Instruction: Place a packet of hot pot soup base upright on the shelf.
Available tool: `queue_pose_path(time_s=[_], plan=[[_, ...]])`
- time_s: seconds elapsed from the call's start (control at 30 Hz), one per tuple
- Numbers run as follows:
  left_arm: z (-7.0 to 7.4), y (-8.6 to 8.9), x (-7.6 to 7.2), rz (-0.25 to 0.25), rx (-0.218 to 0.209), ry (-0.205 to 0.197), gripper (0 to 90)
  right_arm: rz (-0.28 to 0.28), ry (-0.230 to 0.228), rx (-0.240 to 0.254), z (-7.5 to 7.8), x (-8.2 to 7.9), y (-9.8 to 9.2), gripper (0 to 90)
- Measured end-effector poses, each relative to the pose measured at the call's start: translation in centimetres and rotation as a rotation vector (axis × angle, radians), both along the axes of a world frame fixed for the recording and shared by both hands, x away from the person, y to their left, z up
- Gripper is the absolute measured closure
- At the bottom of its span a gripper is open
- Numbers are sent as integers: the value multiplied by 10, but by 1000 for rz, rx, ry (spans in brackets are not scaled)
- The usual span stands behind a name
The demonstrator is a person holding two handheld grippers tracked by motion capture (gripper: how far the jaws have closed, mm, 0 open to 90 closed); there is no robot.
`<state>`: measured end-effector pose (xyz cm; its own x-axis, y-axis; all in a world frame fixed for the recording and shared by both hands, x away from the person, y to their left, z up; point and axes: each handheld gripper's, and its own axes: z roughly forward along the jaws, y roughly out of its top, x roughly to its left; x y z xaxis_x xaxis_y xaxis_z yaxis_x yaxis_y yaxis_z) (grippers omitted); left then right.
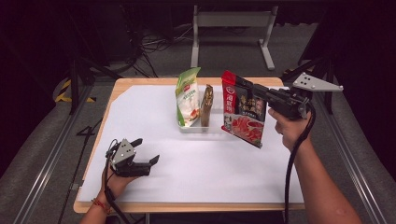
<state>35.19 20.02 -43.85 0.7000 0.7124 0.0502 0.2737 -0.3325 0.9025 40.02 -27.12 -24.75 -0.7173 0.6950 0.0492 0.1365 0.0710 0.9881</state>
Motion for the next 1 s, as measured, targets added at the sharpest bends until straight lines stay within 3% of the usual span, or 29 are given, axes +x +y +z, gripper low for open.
queue_pose_path(time_s=[0.33, 1.0], plan=[[0, 0, -1, -3, 3, -3, 119, -18, -5, -19, 5, 12, 10, 886], [0, 2, -1, -12, 5, -7, 121, -60, 29, -19, 1, 47, 23, 886]])
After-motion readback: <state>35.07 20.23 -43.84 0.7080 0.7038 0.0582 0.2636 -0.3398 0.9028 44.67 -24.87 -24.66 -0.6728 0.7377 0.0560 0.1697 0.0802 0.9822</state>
